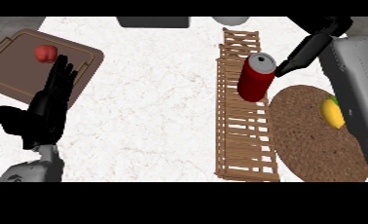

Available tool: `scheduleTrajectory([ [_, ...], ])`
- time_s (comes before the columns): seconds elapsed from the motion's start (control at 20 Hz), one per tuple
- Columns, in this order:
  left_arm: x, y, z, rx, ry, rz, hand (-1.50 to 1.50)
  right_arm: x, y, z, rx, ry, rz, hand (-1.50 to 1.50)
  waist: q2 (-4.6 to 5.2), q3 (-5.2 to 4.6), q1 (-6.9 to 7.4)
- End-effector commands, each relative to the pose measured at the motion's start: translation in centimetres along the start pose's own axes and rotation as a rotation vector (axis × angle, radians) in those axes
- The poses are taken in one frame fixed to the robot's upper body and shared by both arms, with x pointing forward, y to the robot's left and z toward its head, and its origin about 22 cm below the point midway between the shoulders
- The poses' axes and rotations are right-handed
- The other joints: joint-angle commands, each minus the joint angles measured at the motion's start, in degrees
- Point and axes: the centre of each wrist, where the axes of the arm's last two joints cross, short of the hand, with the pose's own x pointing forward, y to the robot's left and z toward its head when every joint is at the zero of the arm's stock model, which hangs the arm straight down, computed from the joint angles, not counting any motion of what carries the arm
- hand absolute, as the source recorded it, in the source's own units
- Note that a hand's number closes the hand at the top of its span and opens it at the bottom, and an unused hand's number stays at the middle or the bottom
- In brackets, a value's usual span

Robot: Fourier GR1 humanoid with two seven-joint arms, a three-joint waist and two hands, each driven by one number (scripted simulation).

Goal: Pick the can from the placemat and place it in the tiered shelf

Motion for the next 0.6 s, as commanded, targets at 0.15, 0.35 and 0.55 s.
scheduleTrajectory([
  [0.15,1.0,-0.3,0.5,-0.034,-0.027,0.01,0.0,1.8,-7.1,3.9,-0.148,0.113,-0.048,-1.5,0.53,0.06,1.57],
  [0.35,1.3,-2.0,-0.3,-0.061,-0.051,0.012,0.0,3.2,-10.1,7.4,-0.163,0.145,-0.032,-1.5,1.53,0.15,3.06],
  [0.55,0.8,-1.5,-0.1,-0.069,-0.038,0.012,0.0,3.8,-11.1,9.7,-0.137,0.132,-0.042,-1.5,1.71,0.22,3.53],
])
